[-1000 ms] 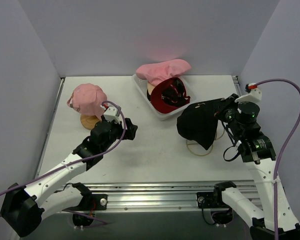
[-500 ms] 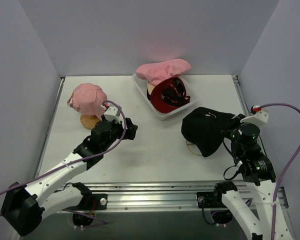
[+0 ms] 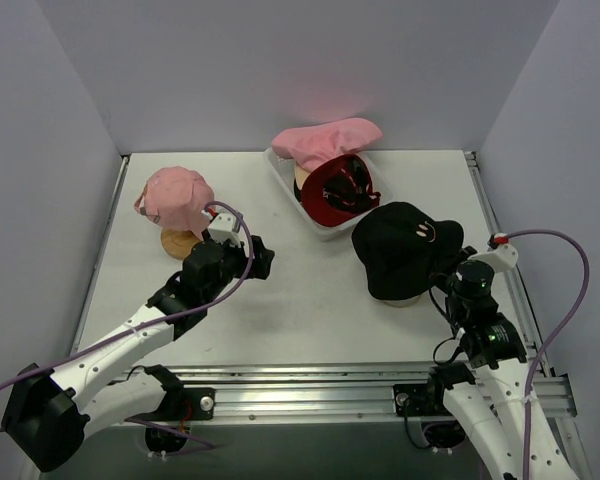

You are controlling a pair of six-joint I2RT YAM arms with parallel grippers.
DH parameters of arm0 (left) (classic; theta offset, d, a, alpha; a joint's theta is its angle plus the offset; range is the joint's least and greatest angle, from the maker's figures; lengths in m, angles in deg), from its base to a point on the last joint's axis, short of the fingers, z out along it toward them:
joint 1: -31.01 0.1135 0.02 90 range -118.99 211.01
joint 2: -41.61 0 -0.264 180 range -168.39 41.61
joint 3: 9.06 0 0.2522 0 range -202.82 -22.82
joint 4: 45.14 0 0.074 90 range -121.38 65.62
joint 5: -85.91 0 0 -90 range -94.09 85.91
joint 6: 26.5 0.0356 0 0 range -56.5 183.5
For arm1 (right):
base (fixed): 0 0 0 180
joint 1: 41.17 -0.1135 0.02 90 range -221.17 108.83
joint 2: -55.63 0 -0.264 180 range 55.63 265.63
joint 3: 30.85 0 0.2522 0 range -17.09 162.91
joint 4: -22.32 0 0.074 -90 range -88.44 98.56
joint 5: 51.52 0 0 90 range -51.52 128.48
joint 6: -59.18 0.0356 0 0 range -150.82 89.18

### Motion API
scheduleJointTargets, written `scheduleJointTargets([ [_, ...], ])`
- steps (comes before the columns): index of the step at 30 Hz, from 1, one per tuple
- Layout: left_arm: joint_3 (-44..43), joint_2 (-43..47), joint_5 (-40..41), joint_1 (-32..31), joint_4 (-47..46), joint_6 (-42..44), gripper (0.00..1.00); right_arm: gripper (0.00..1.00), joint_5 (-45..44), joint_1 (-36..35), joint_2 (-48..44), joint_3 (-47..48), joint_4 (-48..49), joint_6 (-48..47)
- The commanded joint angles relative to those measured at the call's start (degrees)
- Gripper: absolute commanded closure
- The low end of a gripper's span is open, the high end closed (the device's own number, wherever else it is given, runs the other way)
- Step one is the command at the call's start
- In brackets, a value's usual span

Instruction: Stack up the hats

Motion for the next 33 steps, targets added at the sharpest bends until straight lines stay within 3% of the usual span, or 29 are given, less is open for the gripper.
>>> scheduleJointTargets([
  [1,-0.9,0.0,1.3,-0.2,-0.9,1.0,0.06,1.0,-4.4,0.3,0.7,-1.8,2.7,3.0],
  [7,-1.1,-0.3,1.1,-0.2,-0.8,1.0,0.06,1.0,-7.9,0.6,2.2,-1.0,2.6,4.2],
  [17,-1.1,-0.6,1.1,-0.2,-0.9,1.1,0.06,1.0,-9.8,1.5,4.9,-7.1,5.4,6.8],
  [33,-1.3,-0.7,1.5,-0.2,-0.7,1.2,0.06,1.0,-8.0,2.5,7.2,-13.7,10.6,9.5],
])
